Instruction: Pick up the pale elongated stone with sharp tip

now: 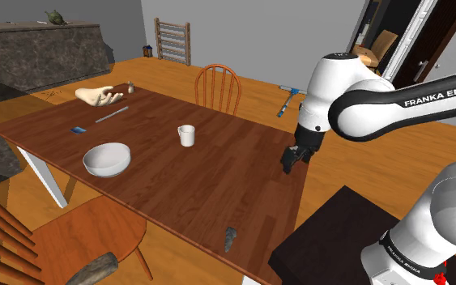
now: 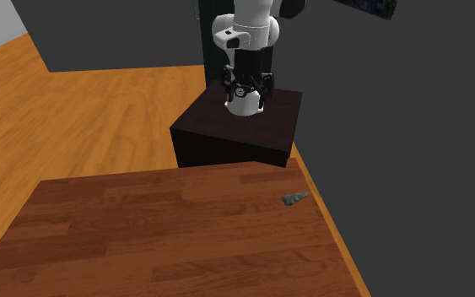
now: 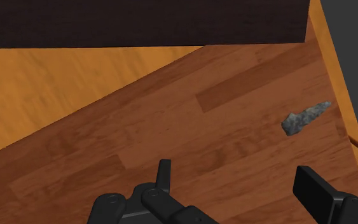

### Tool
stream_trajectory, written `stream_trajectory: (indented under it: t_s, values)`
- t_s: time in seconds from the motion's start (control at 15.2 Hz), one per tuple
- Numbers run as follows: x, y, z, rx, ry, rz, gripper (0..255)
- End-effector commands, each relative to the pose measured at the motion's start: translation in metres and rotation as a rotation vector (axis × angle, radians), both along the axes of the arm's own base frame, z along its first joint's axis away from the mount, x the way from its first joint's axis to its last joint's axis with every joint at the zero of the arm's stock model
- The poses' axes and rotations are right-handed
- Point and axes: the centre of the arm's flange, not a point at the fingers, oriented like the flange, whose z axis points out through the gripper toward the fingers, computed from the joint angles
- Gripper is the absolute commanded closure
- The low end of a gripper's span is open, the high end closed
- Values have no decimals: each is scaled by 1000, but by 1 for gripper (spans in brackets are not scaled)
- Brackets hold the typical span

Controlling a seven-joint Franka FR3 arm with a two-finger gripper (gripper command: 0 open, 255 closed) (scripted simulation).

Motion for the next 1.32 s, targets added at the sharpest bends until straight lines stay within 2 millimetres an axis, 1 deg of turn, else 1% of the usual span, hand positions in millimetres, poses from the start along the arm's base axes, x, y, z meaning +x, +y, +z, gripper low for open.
stream_trajectory:
  t_s: [0.0, 0.66, 1.25]
  values:
    - [6, 9, -23, 14, -5, -16, 0]
    - [31, 71, -130, 79, -20, -86, 0]
    - [59, 132, -222, 138, -33, -148, 0]
